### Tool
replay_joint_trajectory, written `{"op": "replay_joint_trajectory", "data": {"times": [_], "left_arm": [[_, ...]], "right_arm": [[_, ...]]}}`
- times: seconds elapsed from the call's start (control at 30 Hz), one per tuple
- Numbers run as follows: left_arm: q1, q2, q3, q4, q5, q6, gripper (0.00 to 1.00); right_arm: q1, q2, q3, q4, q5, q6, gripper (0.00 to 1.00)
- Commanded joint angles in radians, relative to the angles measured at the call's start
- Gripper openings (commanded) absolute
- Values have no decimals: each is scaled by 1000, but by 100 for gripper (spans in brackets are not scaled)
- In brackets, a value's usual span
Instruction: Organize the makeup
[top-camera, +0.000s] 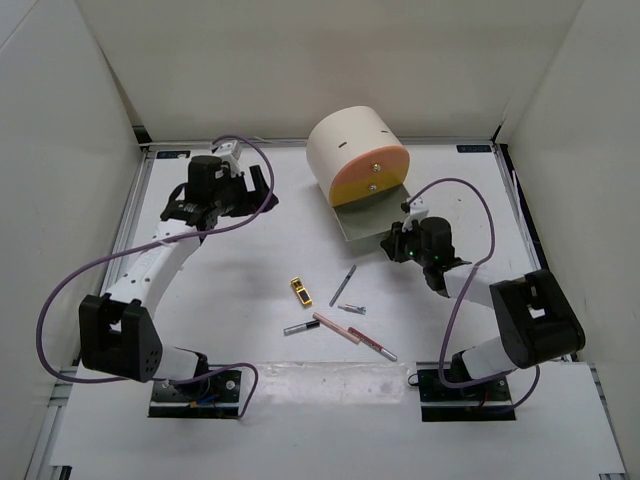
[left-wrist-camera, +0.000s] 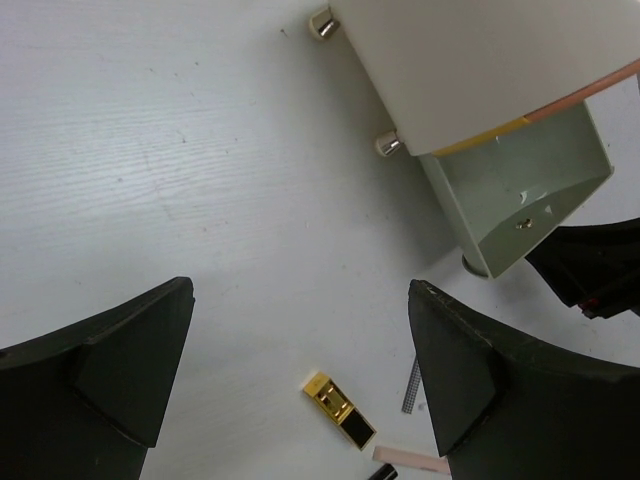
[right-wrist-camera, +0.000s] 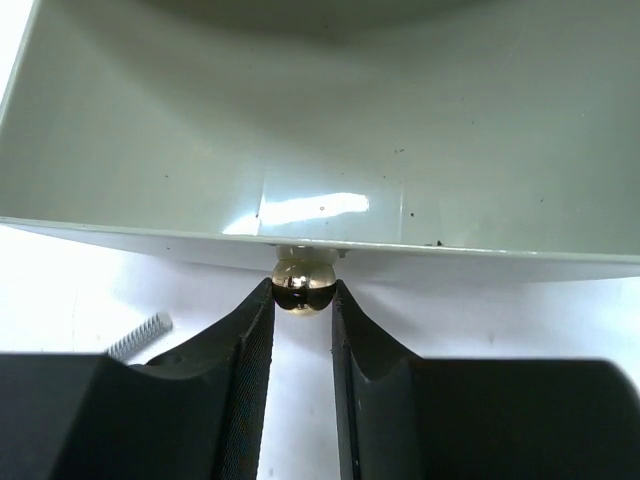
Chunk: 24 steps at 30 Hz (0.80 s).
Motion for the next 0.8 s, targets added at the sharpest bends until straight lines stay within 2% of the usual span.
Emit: {"op": "replay_joint_trajectory", "data": {"times": [0.0, 0.03, 0.07, 0.1, 0.13, 0.17, 0.33, 0.43, 0.47, 0.6, 0.63, 0.7, 0.77], "left_arm": [[-38, -61, -12, -55, -51, -2, 99], [-43, -58, -12, -61, -54, -5, 98], [-48, -61, -10, -68, -54, -5, 98], [-55, -61, -9, -74, -60, -8, 98], [-60, -61, -9, -68, -66, -11, 98], [-62, -58, -9, -74, -63, -12, 98], [-74, -61, 23, -162, -115, -20, 98], [-75, -97, 10, -245, -158, -26, 98], [-78, -113, -4, -258, -164, -32, 98], [-78, -183, -107, -313, -186, -97, 98], [-80, -211, -148, -331, -189, -113, 98], [-85, -242, -182, -350, -189, -149, 98], [-97, -291, -228, -368, -183, -169, 98]], "right_arm": [[5, -54, -31, -49, 30, 13, 21], [5, -68, -43, -41, 18, 12, 28], [5, -62, -45, -36, 15, 16, 41], [5, -60, -42, -38, 12, 12, 74], [5, -54, -21, -53, 7, 0, 91], [11, -57, -4, -81, -1, -12, 99], [63, -127, 72, -297, 38, -25, 99], [133, -223, 104, -498, 59, -22, 99], [188, -262, 113, -600, 46, -31, 99], [357, -293, 157, -809, 87, -49, 96], [385, -287, 168, -846, 108, -40, 84], [471, -275, 180, -923, 195, 2, 76], [538, -287, 176, -932, 181, 36, 62]]}}
